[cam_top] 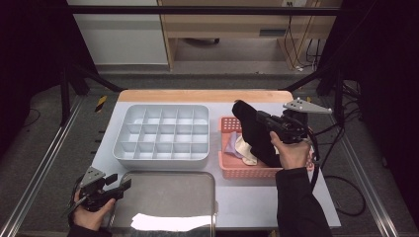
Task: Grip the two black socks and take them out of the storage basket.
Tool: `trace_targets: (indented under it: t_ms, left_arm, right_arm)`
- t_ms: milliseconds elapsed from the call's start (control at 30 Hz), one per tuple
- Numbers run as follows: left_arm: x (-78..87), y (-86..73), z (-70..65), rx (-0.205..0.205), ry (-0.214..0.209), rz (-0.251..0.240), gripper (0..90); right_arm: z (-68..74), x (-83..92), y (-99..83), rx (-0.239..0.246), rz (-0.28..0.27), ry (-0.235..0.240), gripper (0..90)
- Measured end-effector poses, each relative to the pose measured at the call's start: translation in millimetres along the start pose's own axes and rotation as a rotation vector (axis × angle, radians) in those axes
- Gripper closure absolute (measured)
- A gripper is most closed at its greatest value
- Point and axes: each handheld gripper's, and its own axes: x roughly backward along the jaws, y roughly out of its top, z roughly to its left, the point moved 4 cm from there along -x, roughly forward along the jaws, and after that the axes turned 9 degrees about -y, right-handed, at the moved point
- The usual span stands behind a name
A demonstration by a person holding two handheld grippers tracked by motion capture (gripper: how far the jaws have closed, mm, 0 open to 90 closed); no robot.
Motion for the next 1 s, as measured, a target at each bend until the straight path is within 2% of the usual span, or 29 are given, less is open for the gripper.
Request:
trace_targets:
  t_ms: [233, 500, 1000]
  left_arm:
    - [0.4, 0.2, 0.0, 0.002, -0.001, -0.004, 38.3]
    - [1.1, 0.2, 0.2, 0.005, -0.001, -0.006, 38.1]
    - [2.0, 0.5, 0.2, 0.007, 0.0, -0.01, 37.9]
  right_arm:
    - [8.6, 6.2, 9.9, 0.011, -0.027, 0.029, 89.0]
    - [25.4, 18.9, 18.3, 0.039, -0.054, 0.071, 89.0]
    - [63.6, 44.6, 5.9, 0.084, -0.066, 0.185, 89.0]
